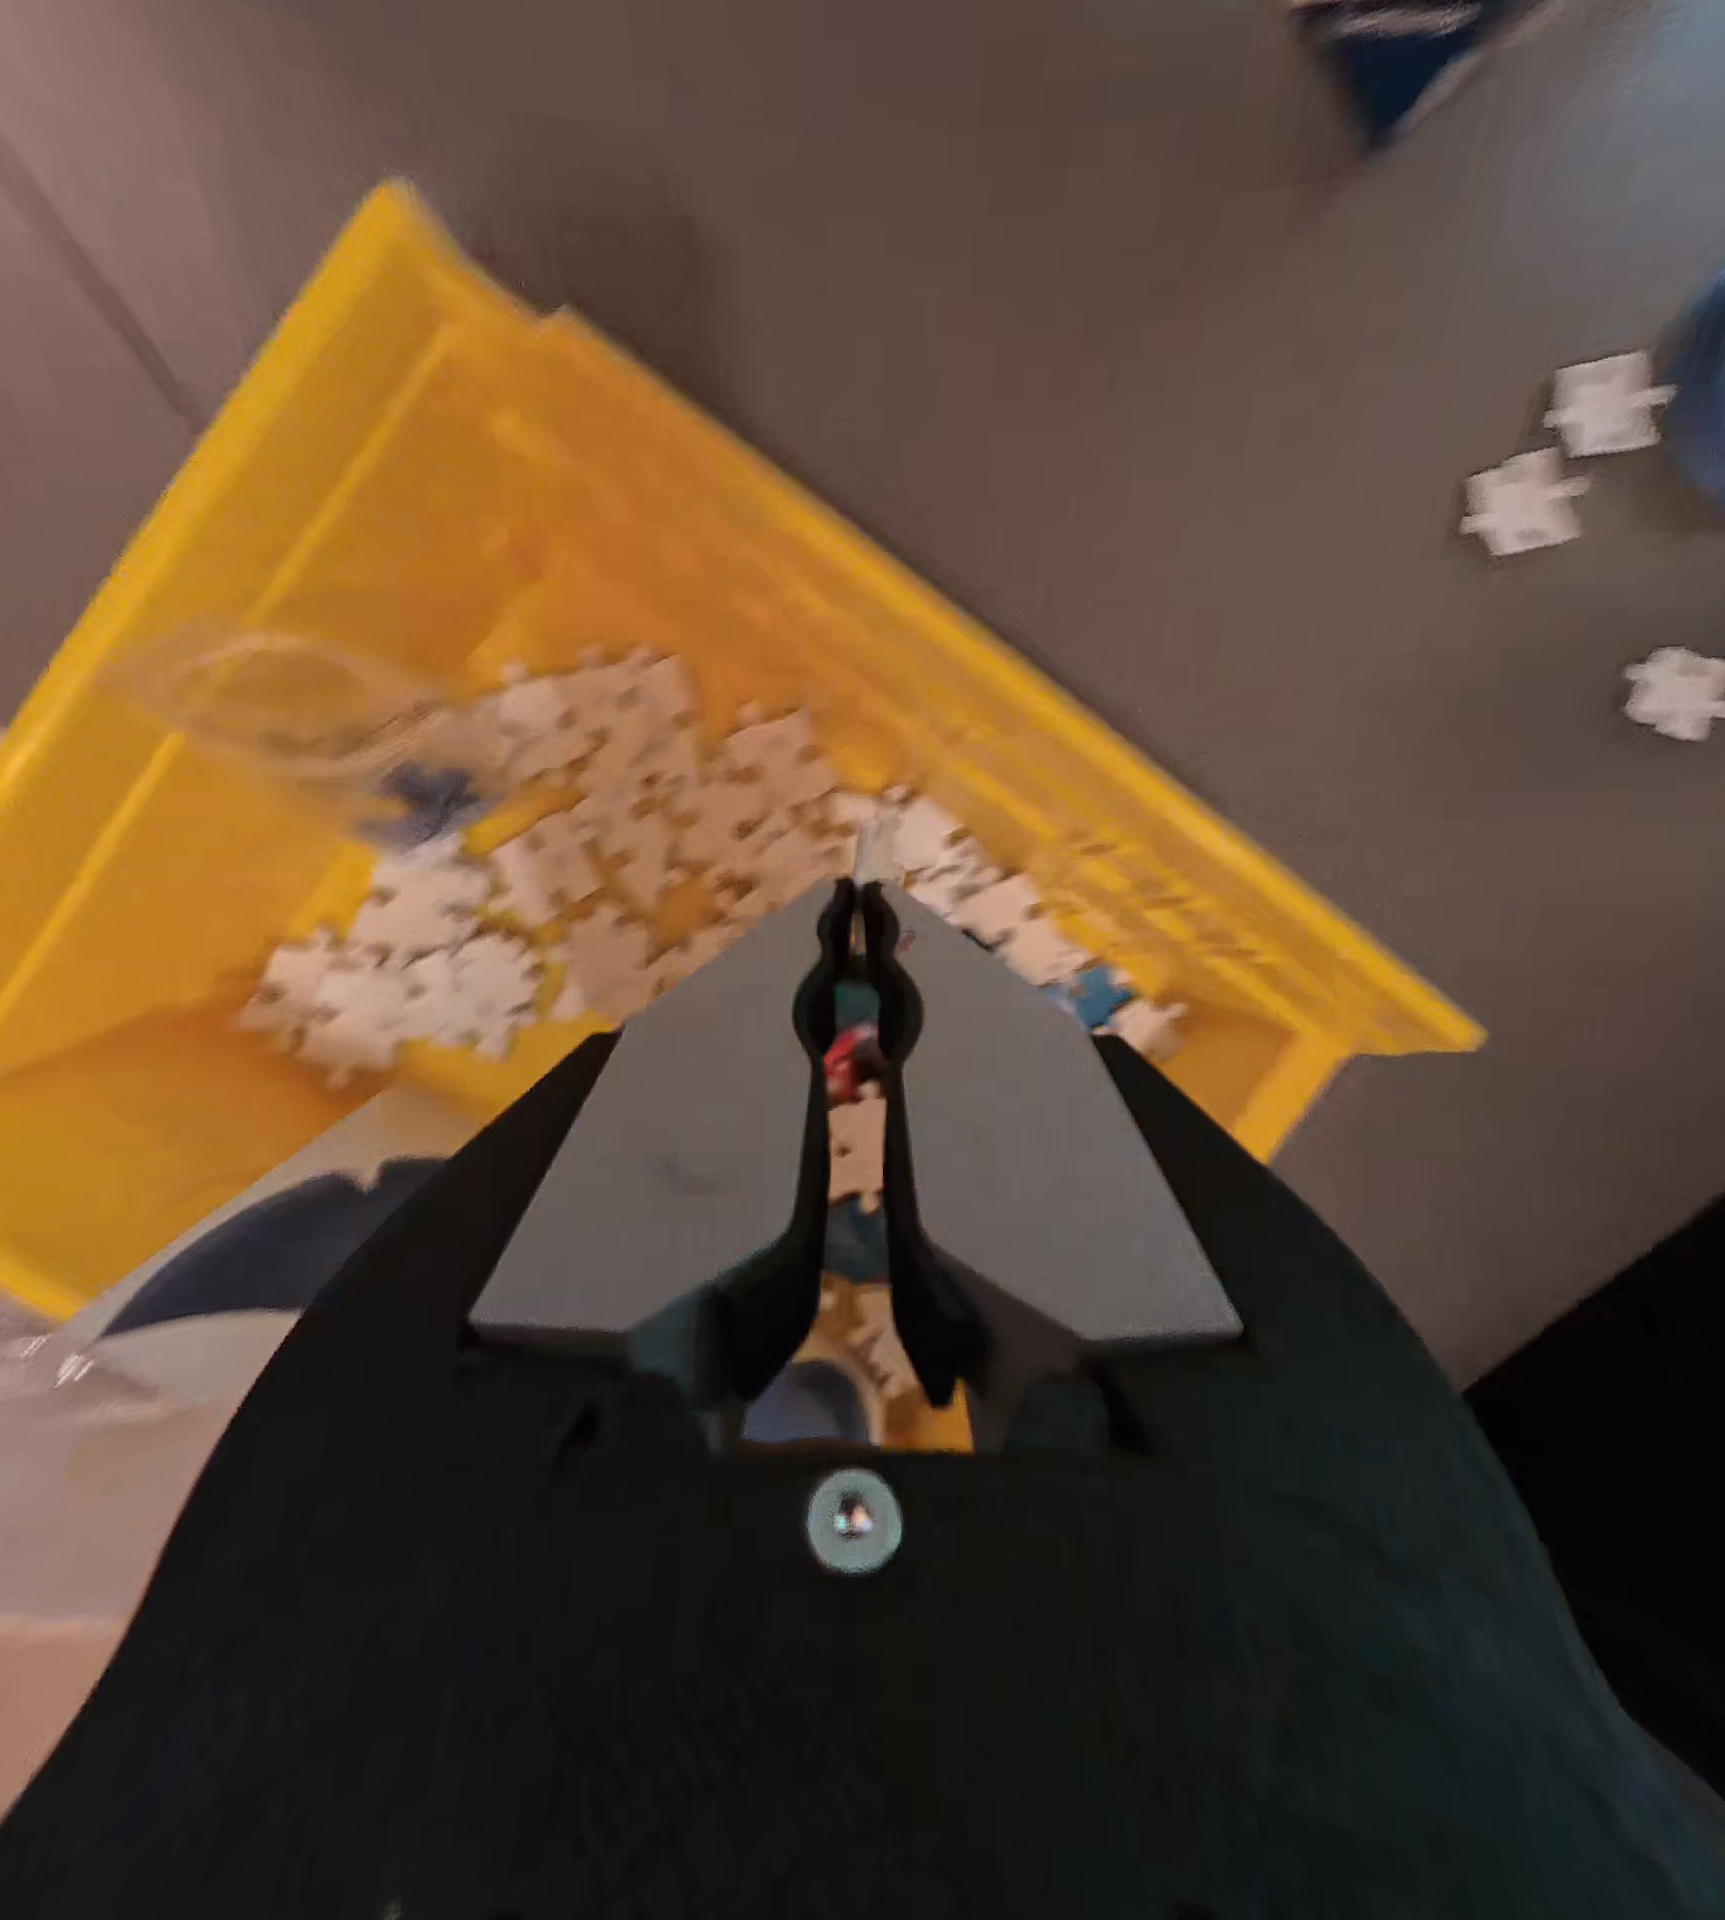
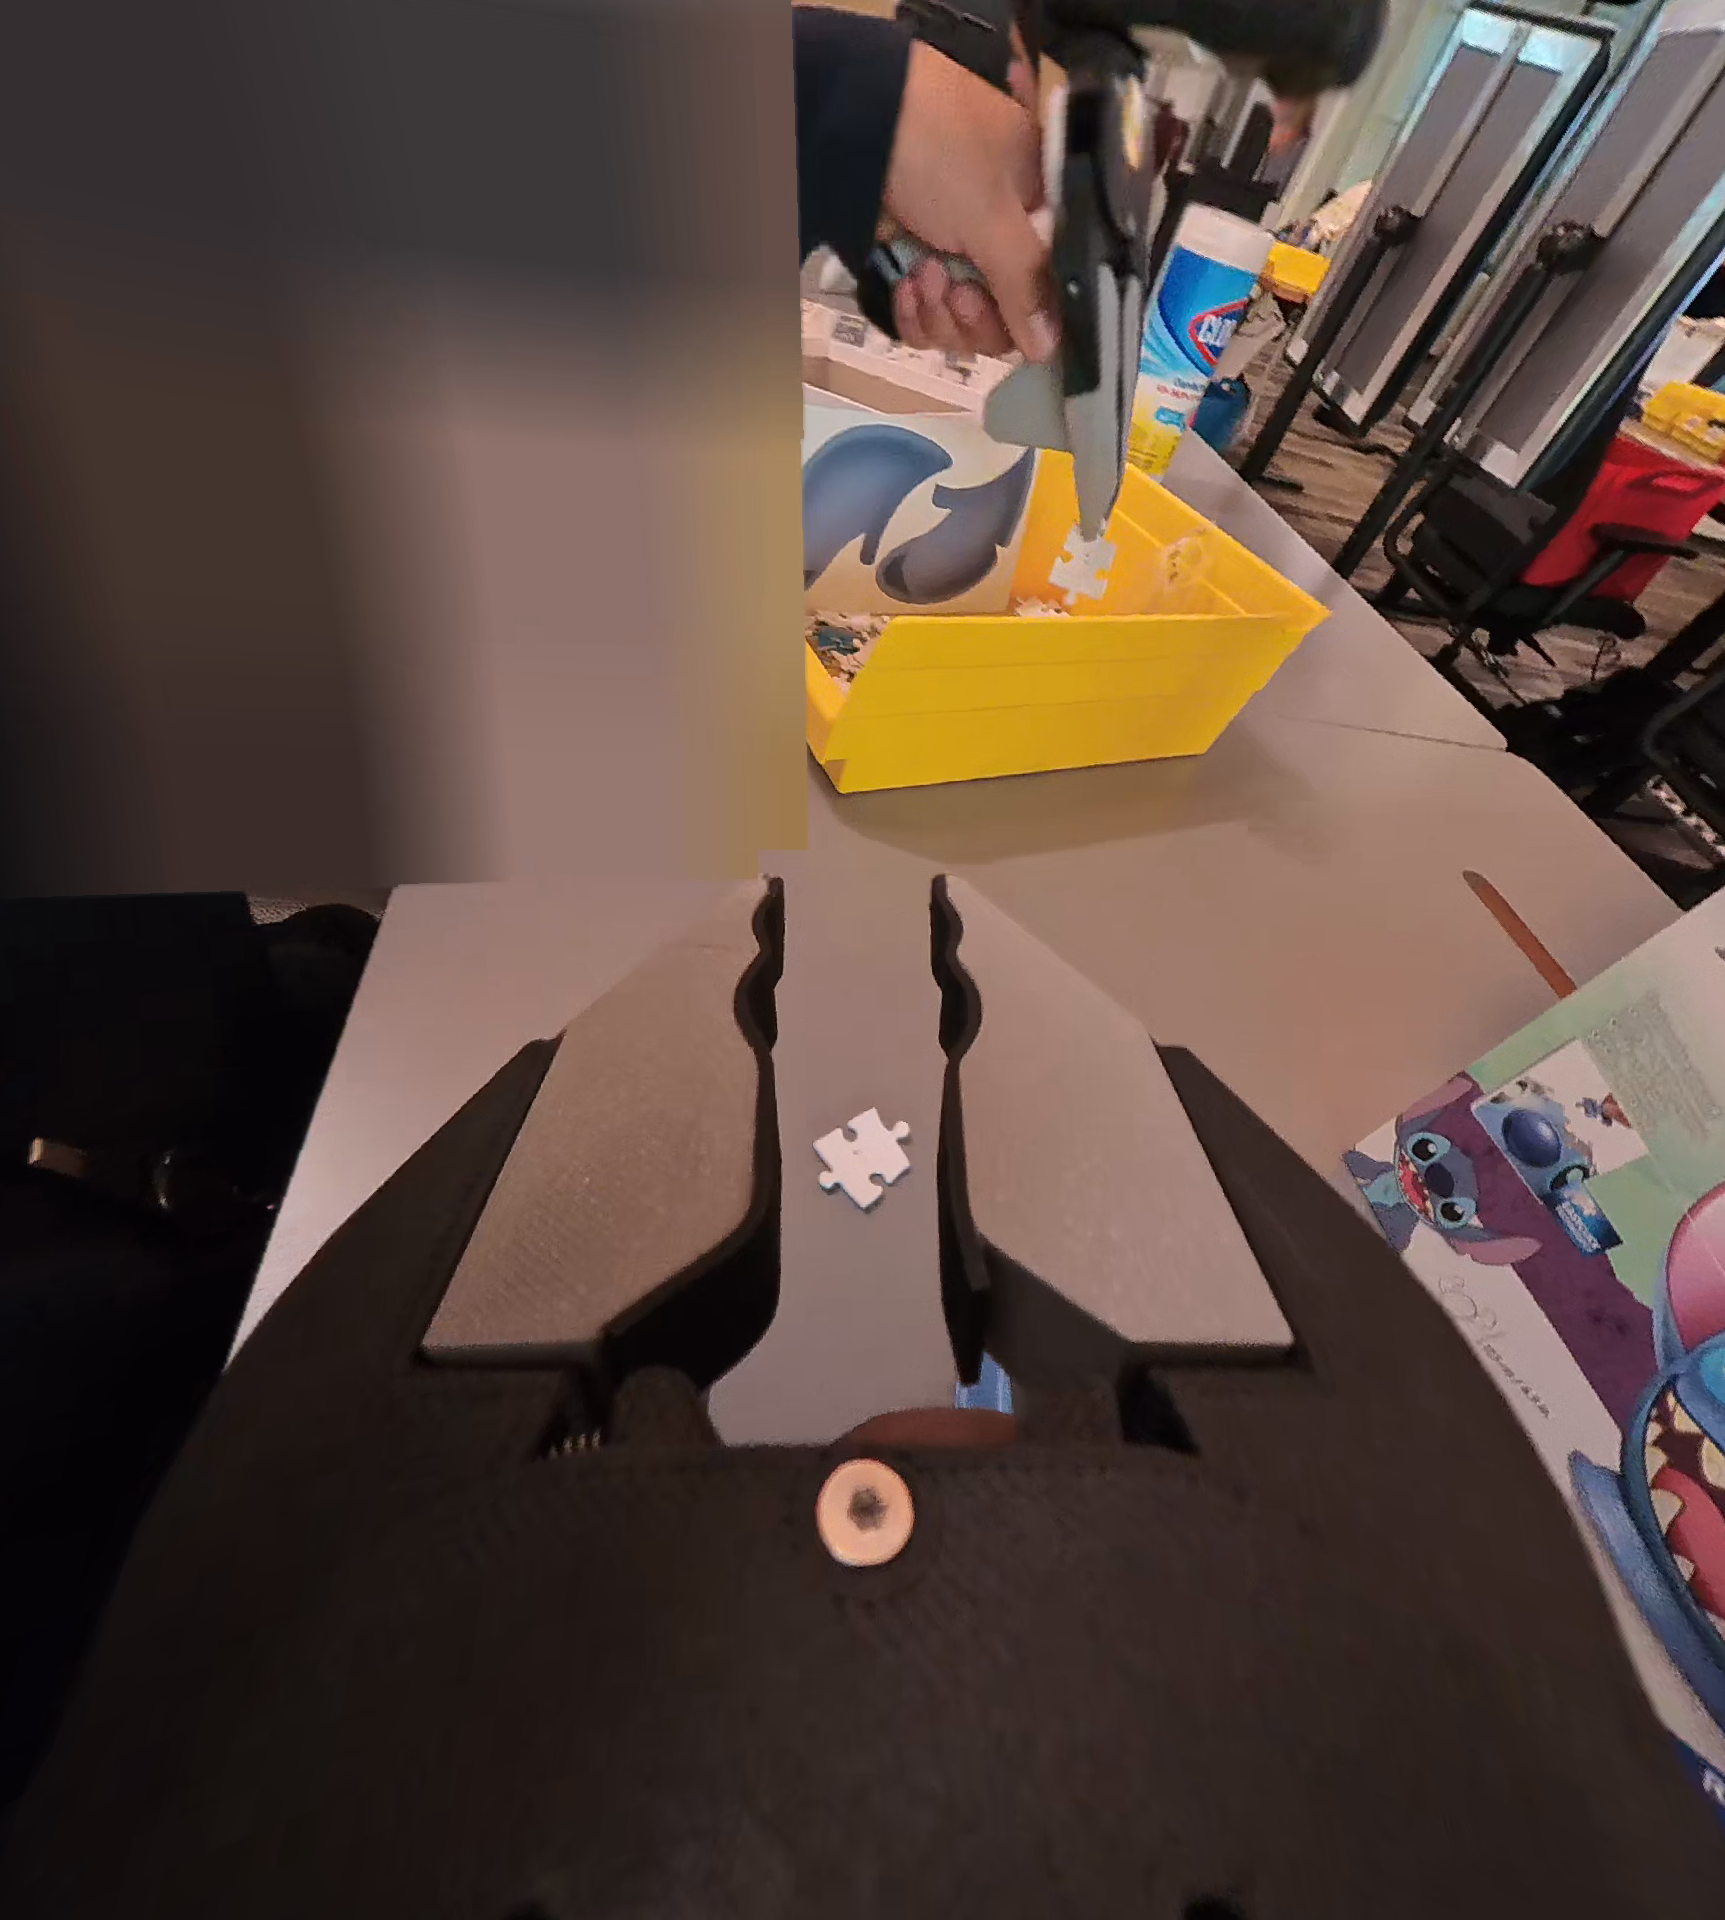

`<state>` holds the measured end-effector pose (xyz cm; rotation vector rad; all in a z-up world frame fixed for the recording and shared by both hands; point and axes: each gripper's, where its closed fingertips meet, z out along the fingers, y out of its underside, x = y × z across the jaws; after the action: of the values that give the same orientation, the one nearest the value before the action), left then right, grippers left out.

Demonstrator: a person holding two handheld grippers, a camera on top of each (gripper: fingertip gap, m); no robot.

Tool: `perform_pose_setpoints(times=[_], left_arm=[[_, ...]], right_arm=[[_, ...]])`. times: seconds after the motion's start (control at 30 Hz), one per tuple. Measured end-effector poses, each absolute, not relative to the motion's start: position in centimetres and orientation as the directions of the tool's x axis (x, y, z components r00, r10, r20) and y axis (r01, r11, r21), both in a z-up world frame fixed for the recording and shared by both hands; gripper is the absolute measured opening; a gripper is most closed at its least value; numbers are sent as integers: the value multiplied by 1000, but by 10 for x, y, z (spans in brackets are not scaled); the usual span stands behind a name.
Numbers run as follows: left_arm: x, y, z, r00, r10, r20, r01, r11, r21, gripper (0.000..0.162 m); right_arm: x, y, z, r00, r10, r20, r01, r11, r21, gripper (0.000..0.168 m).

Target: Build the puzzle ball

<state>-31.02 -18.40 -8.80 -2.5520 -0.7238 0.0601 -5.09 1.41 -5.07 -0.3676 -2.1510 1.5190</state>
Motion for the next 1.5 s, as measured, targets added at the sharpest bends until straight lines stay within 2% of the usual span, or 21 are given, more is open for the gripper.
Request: perform_pose_setpoints(times=[0.03, 0.13, 0.27, 0.37, 0.5, 0.77, 0.97, 1.23, 1.5], left_arm=[[-294, -167, -82, 885, 455, 101, 440, -742, -506, 0], [-243, -115, -69, 944, 297, 144, 320, -715, -621, 0], [-203, -75, -62, 977, 190, 95, 203, -703, -681, 0], [-194, -62, -54, 981, 170, 89, 182, -687, -704, 0], [-174, -41, -51, 980, 93, 173, 192, -651, -734, 0], [-129, 10, -61, 961, -76, 266, 182, -549, -816, 0], [-102, 24, -73, 904, -232, 359, 200, -512, -835, 0], [-96, 23, -88, 914, -237, 329, 169, -515, -840, 0], [-86, 23, -85, 909, -277, 310, 139, -501, -854, 0]], right_arm=[[-54, 15, -51, -844, 489, 221, -43, 349, -936, 24], [-63, 18, -53, -824, 530, 202, -9, 344, -939, 23], [-72, 24, -53, -802, 575, 160, 35, 313, -949, 23], [-75, 28, -51, -794, 596, 118, 63, 274, -960, 23], [-79, 30, -51, -787, 613, 62, 107, 236, -966, 23], [-87, 31, -62, -769, 637, 42, 151, 246, -958, 23], [-93, 28, -72, -761, 648, 15, 190, 245, -951, 23], [-95, 13, -93, -789, 614, -9, 239, 294, -925, 21], [-92, 6, -98, -810, 583, -57, 265, 278, -923, 5]])
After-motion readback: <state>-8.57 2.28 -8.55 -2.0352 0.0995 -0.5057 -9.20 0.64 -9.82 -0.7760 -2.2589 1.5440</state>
